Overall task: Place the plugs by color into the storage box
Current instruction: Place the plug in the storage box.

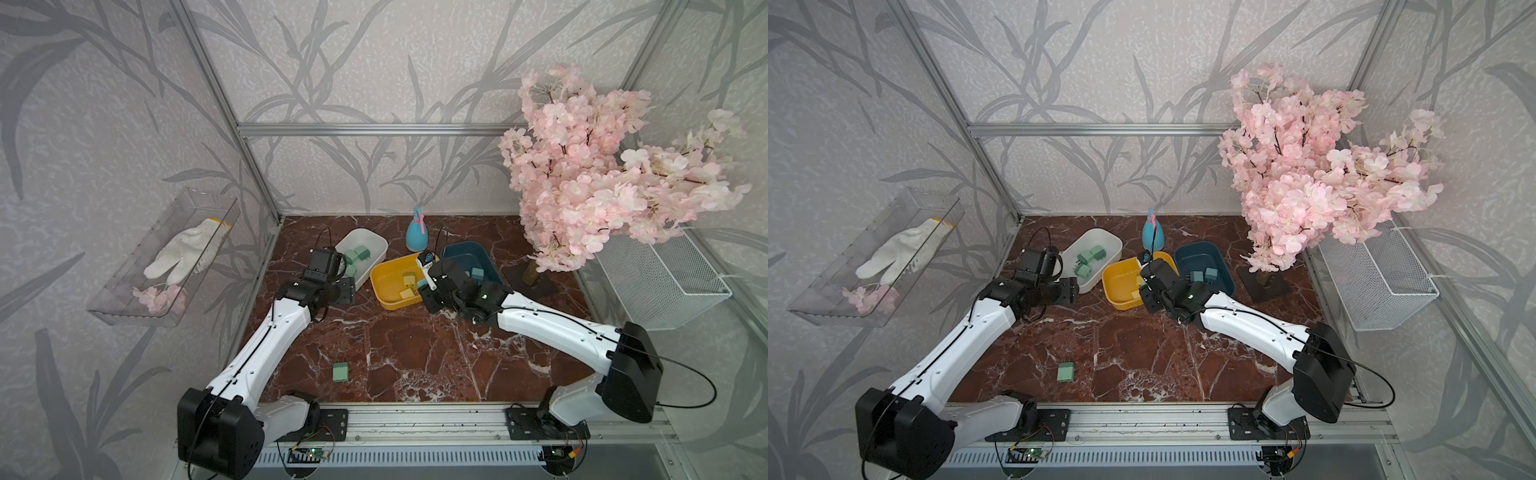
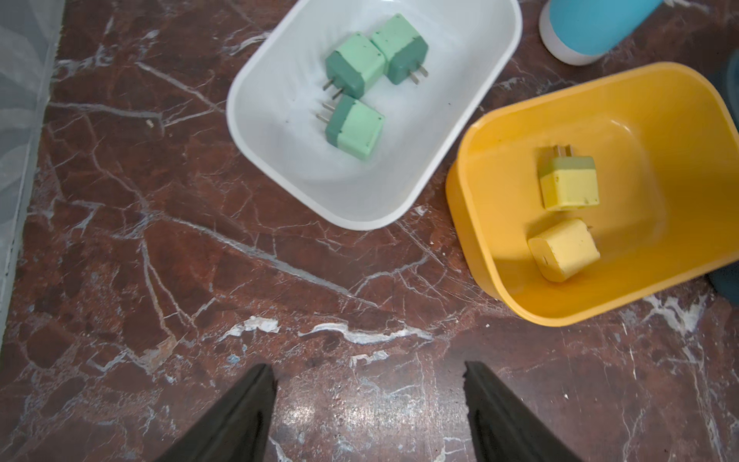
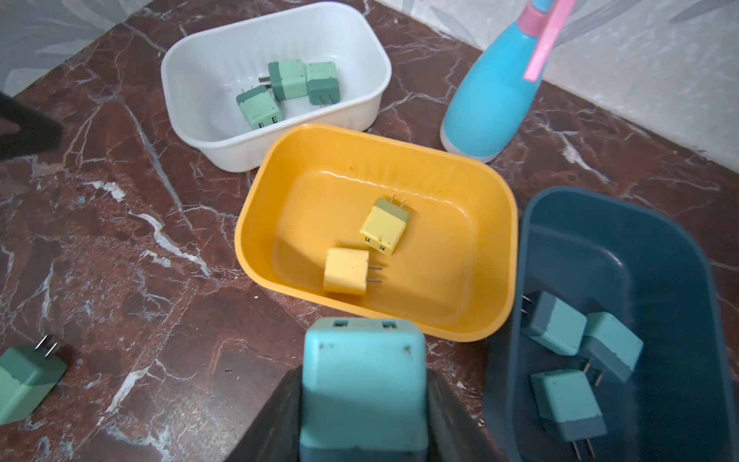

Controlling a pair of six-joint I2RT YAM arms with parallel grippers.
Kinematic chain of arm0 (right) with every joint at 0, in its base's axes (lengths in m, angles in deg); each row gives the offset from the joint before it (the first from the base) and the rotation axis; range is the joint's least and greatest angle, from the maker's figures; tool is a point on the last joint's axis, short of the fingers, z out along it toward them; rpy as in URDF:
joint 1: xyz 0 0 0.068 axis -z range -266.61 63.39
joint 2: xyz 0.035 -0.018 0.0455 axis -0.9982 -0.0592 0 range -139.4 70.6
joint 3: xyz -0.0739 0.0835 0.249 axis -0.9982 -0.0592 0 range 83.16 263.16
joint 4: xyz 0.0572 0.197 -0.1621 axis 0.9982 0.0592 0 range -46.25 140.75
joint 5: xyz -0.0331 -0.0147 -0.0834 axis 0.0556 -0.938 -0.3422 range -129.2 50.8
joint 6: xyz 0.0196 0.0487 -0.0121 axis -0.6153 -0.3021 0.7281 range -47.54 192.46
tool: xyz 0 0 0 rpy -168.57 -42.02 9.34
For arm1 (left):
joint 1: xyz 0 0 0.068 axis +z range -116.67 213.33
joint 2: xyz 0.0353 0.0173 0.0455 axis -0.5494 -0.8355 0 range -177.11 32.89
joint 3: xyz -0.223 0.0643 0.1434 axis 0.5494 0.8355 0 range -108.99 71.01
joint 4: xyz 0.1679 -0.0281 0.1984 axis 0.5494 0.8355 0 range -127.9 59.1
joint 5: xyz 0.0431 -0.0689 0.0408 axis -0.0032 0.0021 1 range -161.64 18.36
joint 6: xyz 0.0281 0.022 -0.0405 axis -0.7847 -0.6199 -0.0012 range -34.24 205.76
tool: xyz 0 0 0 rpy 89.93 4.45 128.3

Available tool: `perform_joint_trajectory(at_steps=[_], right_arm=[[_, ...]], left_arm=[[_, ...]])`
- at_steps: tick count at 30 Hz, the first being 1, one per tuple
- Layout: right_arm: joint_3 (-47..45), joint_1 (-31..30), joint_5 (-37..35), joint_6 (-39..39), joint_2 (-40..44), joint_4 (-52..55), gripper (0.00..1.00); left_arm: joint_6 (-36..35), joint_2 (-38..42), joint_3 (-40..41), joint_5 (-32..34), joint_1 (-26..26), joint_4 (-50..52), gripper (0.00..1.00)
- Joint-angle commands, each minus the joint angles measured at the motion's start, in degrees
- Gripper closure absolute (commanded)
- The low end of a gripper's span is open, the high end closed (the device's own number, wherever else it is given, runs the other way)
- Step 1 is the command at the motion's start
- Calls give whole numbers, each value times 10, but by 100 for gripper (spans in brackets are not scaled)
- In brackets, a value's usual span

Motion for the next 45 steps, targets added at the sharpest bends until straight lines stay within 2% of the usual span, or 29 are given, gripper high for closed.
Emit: perform_joint_trajectory(at_steps=[1,9,29,36,45], right_arm=[[-14,28,-13,1,36,9,57],[-44,93,-9,-1,83,41,57],[-115,270,80,9,149,80,57],[-120,316,123,15,96,37,57],[-99,333,96,8,-16,6,55]], left_arm=[[-22,-16,-28,14,-39,9,23],[-45,-55,-61,23,-130,-4,23],[-25,-140,-129,9,-246,-34,23],[-22,-187,-155,-19,-264,-42,23],[-7,-203,-155,-5,-265,-39,22]])
